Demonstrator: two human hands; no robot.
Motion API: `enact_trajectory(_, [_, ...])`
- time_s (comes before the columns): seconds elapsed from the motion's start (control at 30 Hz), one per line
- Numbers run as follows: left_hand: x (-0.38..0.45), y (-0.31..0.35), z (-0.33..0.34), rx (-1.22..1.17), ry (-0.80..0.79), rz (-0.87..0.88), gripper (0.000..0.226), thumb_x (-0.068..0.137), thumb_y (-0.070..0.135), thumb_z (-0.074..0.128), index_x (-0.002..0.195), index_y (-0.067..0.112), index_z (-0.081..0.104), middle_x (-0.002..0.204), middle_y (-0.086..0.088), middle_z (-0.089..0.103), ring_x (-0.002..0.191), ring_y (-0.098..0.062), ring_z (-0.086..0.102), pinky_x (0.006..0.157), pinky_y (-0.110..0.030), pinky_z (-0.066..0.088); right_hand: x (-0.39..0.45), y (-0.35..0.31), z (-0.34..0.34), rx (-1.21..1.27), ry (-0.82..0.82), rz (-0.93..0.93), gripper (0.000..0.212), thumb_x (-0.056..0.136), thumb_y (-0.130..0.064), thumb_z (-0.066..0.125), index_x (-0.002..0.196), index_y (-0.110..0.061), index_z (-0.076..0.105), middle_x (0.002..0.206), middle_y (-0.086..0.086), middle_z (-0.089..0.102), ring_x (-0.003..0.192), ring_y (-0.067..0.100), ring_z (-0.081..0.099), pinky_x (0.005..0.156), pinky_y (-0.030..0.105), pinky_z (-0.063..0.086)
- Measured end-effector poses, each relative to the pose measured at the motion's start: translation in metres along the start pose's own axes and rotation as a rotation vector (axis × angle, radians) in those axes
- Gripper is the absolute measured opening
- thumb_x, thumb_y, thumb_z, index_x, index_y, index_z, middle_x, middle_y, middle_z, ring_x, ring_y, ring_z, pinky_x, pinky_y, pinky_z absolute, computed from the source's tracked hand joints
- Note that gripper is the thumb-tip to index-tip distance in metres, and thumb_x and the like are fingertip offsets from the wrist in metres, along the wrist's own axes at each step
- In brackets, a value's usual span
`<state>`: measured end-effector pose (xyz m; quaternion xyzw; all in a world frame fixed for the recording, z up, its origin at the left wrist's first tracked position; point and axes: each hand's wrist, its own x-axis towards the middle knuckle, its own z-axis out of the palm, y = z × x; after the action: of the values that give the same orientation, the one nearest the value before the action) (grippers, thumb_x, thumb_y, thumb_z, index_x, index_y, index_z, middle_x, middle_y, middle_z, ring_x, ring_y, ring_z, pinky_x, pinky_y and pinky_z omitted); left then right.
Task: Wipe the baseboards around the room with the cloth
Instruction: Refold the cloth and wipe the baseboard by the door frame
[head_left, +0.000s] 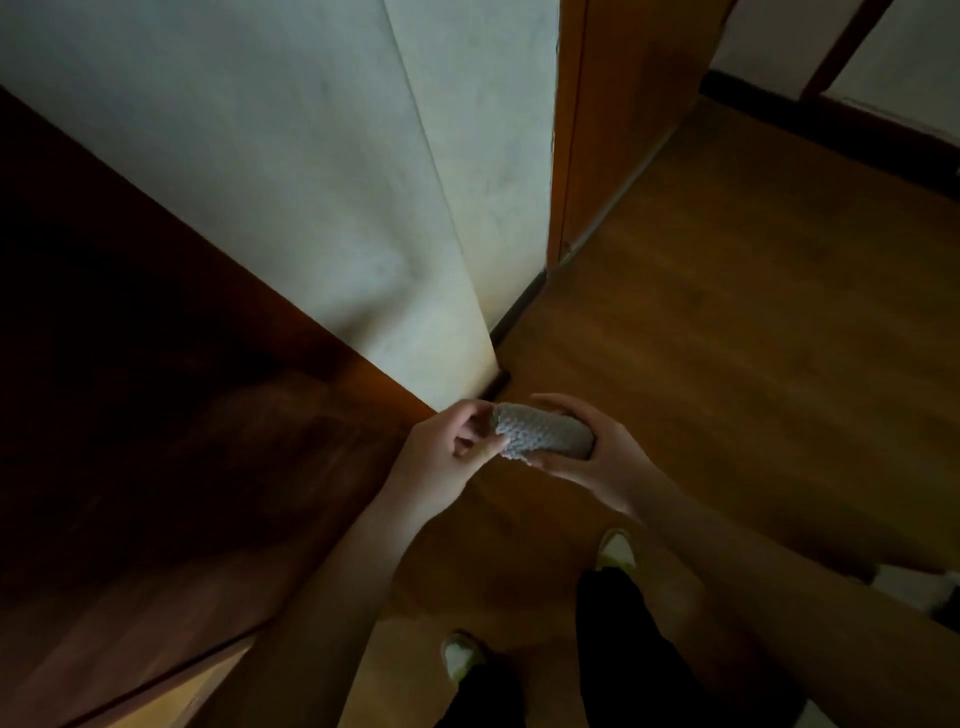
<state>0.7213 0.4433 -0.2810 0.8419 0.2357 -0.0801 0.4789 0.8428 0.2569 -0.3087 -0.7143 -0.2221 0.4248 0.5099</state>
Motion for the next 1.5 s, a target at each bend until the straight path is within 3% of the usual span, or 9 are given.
enact_trajectory(0.27, [0.052, -0.142, 0.052, 0.216, 0.072, 0.039, 0.044, 0.098, 0.044, 0.047, 0.138, 0.026, 0.050, 0.130, 0.012, 0.055, 0.114, -0.002, 0.054, 0.090, -0.020, 0.047, 0.048, 0.141, 0.036, -0.133, 0.434, 0.035, 0.050, 0.073, -0.052, 0.079, 0.117, -0.058, 0.055, 0.110, -0.037, 0.060, 0.098, -0.011, 0.062, 0.070, 0.009, 0.053])
enact_trajectory(0.4, [0.061, -0.215, 0.078, 0.439, 0.146, 0.116, 0.045, 0.098, 0.037, 0.051, 0.139, 0.018, 0.053, 0.136, 0.002, 0.057, 0.124, -0.014, 0.053, 0.099, -0.030, 0.046, 0.080, 0.215, 0.061, -0.124, 0.561, 0.063, 0.055, 0.073, -0.056, 0.077, 0.124, -0.054, 0.055, 0.109, -0.037, 0.061, 0.099, -0.013, 0.060, 0.073, 0.012, 0.054])
enact_trajectory(0.57, [0.088, -0.294, 0.120, 0.690, 0.196, 0.189, 0.051, 0.094, 0.032, 0.060, 0.139, 0.010, 0.053, 0.135, -0.009, 0.057, 0.128, -0.027, 0.051, 0.101, -0.048, 0.047, 0.134, 0.294, 0.082, -0.180, 0.553, 0.044, 0.062, 0.075, -0.057, 0.075, 0.132, -0.046, 0.053, 0.119, -0.024, 0.062, 0.106, -0.006, 0.059, 0.086, 0.018, 0.052])
enact_trajectory(0.77, [0.121, -0.363, 0.182, 0.785, 0.111, 0.038, 0.071, 0.096, 0.061, 0.029, 0.157, 0.025, 0.020, 0.164, -0.001, 0.020, 0.152, -0.022, 0.011, 0.120, -0.041, 0.005, 0.192, 0.365, 0.083, -0.304, 0.527, 0.014, 0.059, 0.081, -0.043, 0.075, 0.136, -0.039, 0.052, 0.123, -0.019, 0.059, 0.102, -0.010, 0.055, 0.077, 0.001, 0.042])
enact_trajectory(0.87, [0.136, -0.394, 0.208, 0.814, 0.160, 0.101, 0.069, 0.095, 0.056, 0.039, 0.154, 0.020, 0.032, 0.160, -0.004, 0.030, 0.150, -0.024, 0.022, 0.121, -0.045, 0.016, 0.225, 0.398, 0.082, -0.317, 0.503, -0.009, 0.058, 0.082, -0.045, 0.074, 0.136, -0.038, 0.052, 0.125, -0.017, 0.060, 0.108, -0.003, 0.057, 0.085, 0.012, 0.047])
enact_trajectory(1.03, [0.159, -0.462, 0.250, 0.806, 0.252, 0.223, 0.066, 0.091, 0.048, 0.060, 0.145, 0.013, 0.048, 0.152, -0.007, 0.045, 0.143, -0.027, 0.037, 0.116, -0.047, 0.029, 0.287, 0.462, 0.089, -0.350, 0.514, -0.045, 0.059, 0.085, -0.042, 0.074, 0.139, -0.039, 0.049, 0.130, -0.014, 0.056, 0.111, -0.001, 0.052, 0.083, 0.009, 0.040])
enact_trajectory(1.13, [0.171, -0.500, 0.269, 0.803, 0.254, 0.197, 0.070, 0.089, 0.050, 0.061, 0.147, 0.013, 0.045, 0.153, -0.008, 0.043, 0.143, -0.028, 0.036, 0.114, -0.051, 0.033, 0.323, 0.496, 0.094, -0.355, 0.554, -0.035, 0.059, 0.086, -0.043, 0.072, 0.141, -0.034, 0.049, 0.134, -0.008, 0.057, 0.118, 0.008, 0.054, 0.096, 0.026, 0.047])
enact_trajectory(1.37, [0.222, -0.568, 0.301, 0.806, 0.192, 0.130, 0.090, 0.088, 0.076, 0.033, 0.153, 0.030, -0.008, 0.163, 0.007, -0.003, 0.146, -0.010, -0.009, 0.117, -0.037, -0.008, 0.391, 0.525, 0.093, -0.377, 0.595, -0.075, 0.057, 0.092, -0.031, 0.066, 0.145, -0.024, 0.046, 0.141, 0.001, 0.051, 0.126, 0.017, 0.049, 0.103, 0.031, 0.040])
enact_trajectory(1.5, [0.237, -0.593, 0.321, 0.821, 0.104, 0.060, 0.095, 0.088, 0.077, 0.036, 0.155, 0.029, -0.012, 0.165, 0.007, -0.008, 0.149, -0.012, -0.011, 0.122, -0.039, -0.005, 0.425, 0.517, 0.091, -0.391, 0.590, -0.109, 0.053, 0.094, -0.032, 0.063, 0.144, -0.026, 0.046, 0.137, 0.001, 0.051, 0.122, 0.018, 0.051, 0.104, 0.036, 0.042])
